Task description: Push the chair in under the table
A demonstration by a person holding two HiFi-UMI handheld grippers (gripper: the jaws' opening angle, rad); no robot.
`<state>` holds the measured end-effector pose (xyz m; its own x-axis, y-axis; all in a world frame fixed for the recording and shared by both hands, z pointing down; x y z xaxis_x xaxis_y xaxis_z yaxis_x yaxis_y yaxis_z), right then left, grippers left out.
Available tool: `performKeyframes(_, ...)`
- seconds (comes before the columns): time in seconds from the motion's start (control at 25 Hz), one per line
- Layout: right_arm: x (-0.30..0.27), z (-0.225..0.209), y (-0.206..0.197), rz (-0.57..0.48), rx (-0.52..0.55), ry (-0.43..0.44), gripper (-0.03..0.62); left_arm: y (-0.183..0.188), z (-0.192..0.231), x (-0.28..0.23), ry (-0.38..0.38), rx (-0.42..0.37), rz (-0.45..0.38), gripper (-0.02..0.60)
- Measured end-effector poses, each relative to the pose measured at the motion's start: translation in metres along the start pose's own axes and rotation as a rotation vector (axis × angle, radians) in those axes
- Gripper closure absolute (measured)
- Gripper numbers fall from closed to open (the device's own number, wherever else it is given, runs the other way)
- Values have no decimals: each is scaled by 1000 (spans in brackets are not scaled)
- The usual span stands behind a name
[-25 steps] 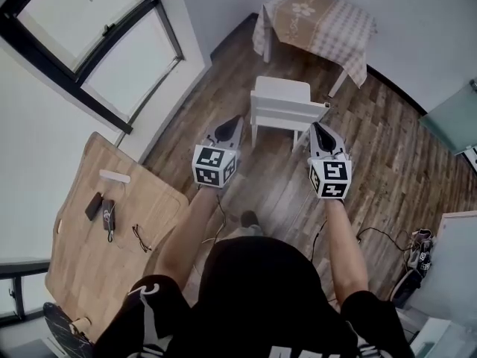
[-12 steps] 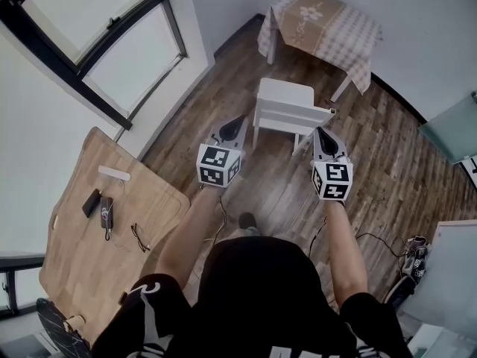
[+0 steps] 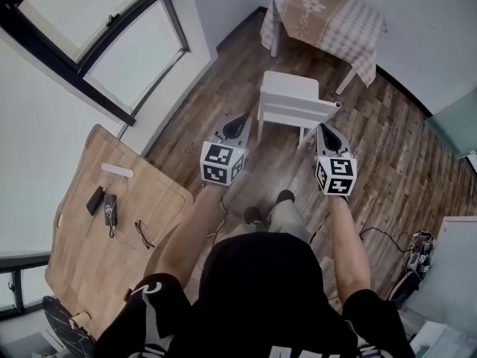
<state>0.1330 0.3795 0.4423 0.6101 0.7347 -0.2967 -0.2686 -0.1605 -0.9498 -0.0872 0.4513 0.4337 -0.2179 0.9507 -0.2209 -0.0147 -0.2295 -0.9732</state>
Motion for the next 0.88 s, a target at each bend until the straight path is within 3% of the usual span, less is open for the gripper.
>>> performKeyframes(0.44,-30,-19,-14,15,-55,34,580,-20,4,-24,6,-1,58,565)
performKeyframes(0.88,-71,-76,-35,69,-179,20,580,-37,13,-98,-16,-2,129,565)
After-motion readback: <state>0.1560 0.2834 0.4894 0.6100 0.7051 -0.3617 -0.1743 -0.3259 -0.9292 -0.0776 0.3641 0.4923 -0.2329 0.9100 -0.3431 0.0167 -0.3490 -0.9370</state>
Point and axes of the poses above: the fingertips, and each gripper's own axes: x backward along the fingers, z to its left, y out of its top, the point moved 4 cm from there along x, backward along the fingers, and after that the axes turned 2 degrees about z, right-handed, at the moved point
